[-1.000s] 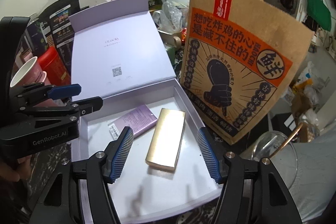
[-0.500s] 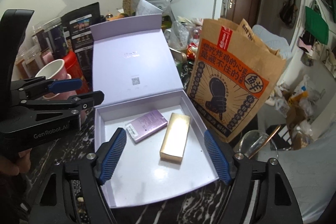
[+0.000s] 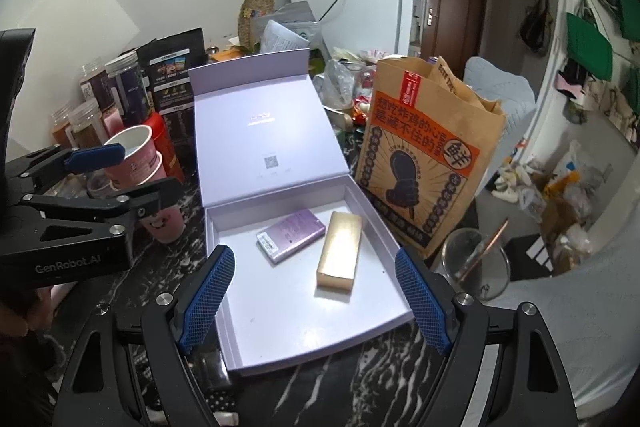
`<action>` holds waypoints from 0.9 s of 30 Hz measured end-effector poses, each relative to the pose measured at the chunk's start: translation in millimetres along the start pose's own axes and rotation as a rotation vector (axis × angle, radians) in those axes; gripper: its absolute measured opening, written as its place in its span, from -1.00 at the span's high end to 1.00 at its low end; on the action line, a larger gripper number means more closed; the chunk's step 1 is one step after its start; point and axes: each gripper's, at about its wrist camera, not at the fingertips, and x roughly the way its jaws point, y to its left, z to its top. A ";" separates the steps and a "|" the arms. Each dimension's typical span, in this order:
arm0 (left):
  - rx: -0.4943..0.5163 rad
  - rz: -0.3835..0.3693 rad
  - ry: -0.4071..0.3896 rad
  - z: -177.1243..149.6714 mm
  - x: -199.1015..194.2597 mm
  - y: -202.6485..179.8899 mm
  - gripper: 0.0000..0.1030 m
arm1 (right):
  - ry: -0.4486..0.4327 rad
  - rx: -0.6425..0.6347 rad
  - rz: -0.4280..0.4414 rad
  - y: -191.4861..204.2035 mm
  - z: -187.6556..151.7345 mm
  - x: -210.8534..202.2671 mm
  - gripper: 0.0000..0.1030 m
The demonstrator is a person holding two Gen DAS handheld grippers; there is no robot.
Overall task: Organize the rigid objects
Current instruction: 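Withdraw both tools from the gift box back over the table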
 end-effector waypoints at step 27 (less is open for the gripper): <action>0.027 -0.104 -0.034 -52.0 -68.8 -4.5 -0.62 | -0.051 -0.003 0.014 24.9 -53.1 -68.5 -0.63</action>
